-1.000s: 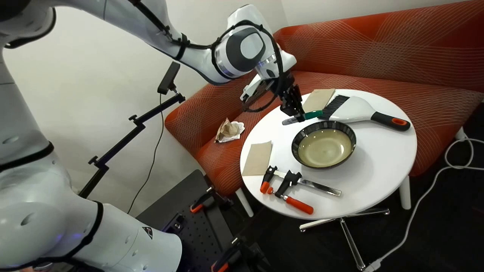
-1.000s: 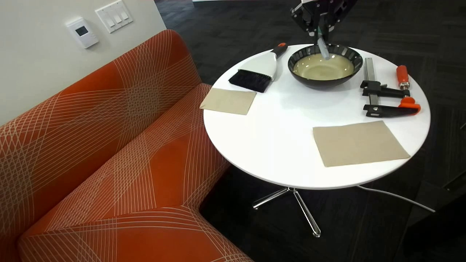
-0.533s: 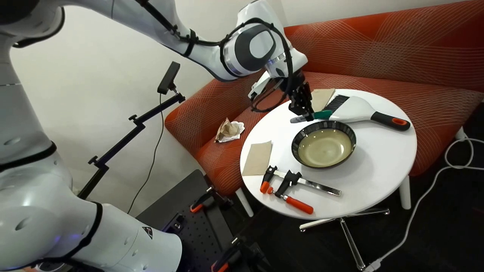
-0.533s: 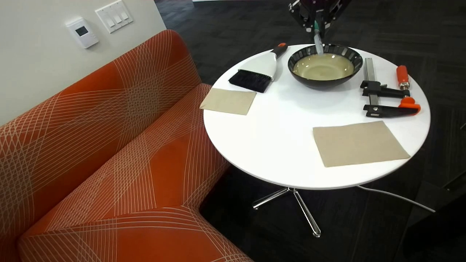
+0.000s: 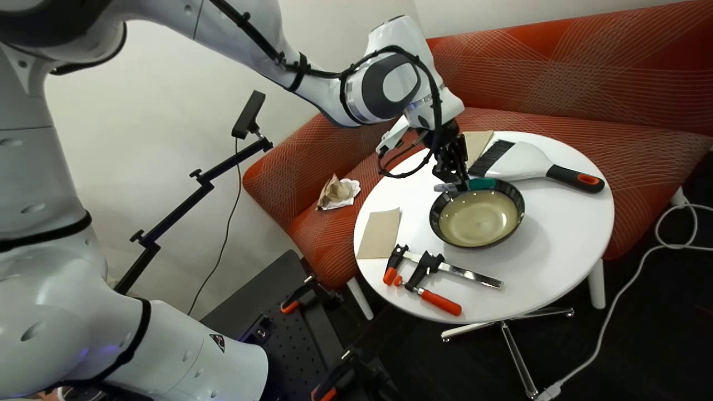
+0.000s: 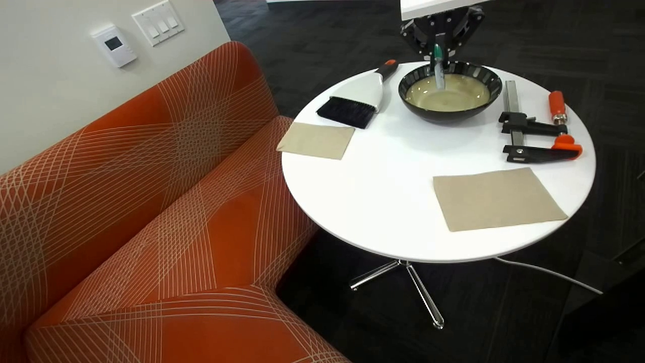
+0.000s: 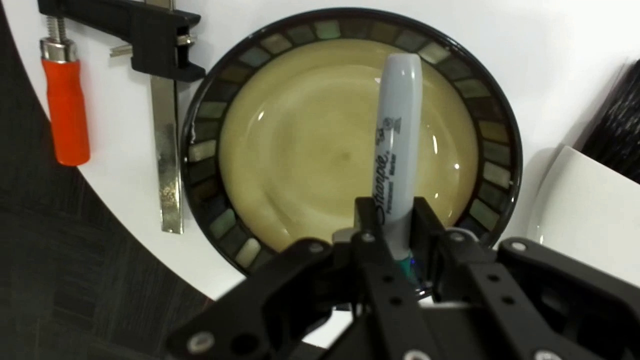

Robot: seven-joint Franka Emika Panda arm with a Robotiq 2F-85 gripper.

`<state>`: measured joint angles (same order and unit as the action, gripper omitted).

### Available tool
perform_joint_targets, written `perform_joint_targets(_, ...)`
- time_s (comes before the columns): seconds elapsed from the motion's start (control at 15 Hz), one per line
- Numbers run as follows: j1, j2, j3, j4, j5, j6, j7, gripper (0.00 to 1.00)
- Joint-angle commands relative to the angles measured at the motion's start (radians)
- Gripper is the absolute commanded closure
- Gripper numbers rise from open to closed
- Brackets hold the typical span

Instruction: Pick up the pen from the table and put it in the bowl.

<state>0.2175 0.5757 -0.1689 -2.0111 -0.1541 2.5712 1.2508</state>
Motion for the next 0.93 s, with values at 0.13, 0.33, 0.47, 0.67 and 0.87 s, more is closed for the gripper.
perform_joint_targets(0.13, 0.000, 0.040, 0.000, 0.051, 0.021, -0.028, 0.020, 0.40)
perform_joint_targets(0.33, 0.001, 0.040, 0.000, 0.051, 0.022, -0.019, 0.018, 0.16)
perform_joint_targets(0.47, 0.001, 0.033, 0.002, 0.043, 0.022, -0.008, 0.017, 0.03)
perform_joint_targets(0.67, -0.003, 0.027, 0.008, 0.036, 0.026, 0.001, 0.010, 0.00)
perform_joint_targets(0.87, 0.005, 0.039, -0.001, 0.037, 0.008, 0.001, 0.009, 0.00)
